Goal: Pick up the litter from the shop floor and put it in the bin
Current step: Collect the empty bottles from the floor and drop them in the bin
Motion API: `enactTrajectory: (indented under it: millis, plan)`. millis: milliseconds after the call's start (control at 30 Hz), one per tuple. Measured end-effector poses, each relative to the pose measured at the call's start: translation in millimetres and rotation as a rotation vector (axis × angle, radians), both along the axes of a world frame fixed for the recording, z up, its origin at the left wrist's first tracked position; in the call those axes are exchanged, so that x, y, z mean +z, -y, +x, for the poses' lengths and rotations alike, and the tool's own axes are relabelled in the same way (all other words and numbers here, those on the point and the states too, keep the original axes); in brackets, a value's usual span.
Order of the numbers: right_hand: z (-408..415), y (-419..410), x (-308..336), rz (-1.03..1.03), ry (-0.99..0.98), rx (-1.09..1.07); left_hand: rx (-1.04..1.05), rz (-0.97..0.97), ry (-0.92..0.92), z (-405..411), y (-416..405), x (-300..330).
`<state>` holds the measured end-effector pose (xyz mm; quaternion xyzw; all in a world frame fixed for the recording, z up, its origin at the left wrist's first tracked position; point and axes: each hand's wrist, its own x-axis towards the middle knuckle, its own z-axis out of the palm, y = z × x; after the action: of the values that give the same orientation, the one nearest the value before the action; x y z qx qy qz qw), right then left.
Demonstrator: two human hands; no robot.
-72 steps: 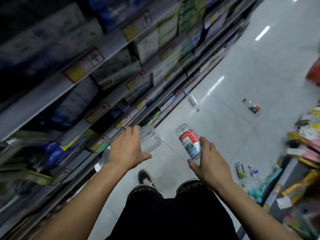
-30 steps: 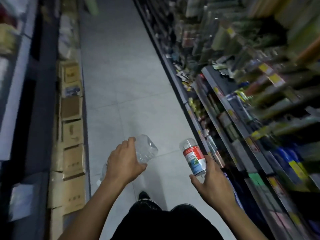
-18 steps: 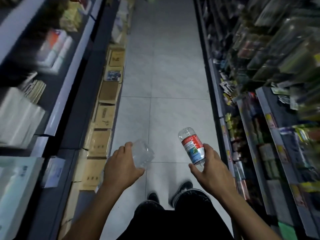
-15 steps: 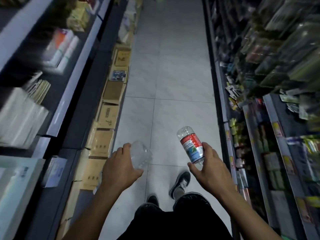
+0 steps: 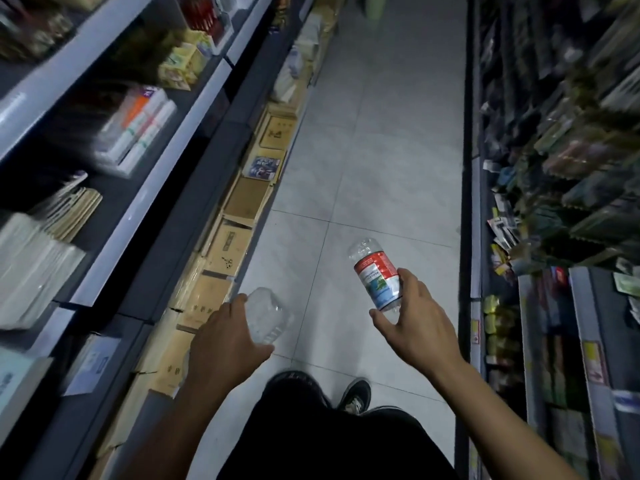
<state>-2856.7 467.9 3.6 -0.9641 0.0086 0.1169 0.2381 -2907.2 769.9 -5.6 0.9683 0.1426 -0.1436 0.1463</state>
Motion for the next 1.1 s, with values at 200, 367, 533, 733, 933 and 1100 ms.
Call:
enactTrajectory:
  millis: [200,367,533,733,933,1100]
  plan:
    - [92.1,3.9,-1.1,0.023,0.014,0.057,0.096,0.006,-0.02,54.7,3.7,6.1]
    - [177.6,-11.8,-7.0,0.02,0.017,0.089,0.195,-0.101,-0.025,125.0,-20.9,-3.7]
    - [254.0,-28.9,-6.6,-0.005,-0.011,0.049,0.17,-0.119,-0.016,224.9,-50.2,-7.6]
    - [328.4,-38.2,-5.2,-0.003,-0.038,-0.07,0.0,-0.102,0.0,357.5,-53.4,-1.1]
    - [378.3,-24.3,-4.3,-0.004,-0.055,-0.206,-0.198,-0.087,0.058,480.9,-27.0,7.9]
    - [422.2,7.1,-12.3,0.011,-0.076,-0.318,-0.324,-0.069,0.116,580.8,12.1,13.4]
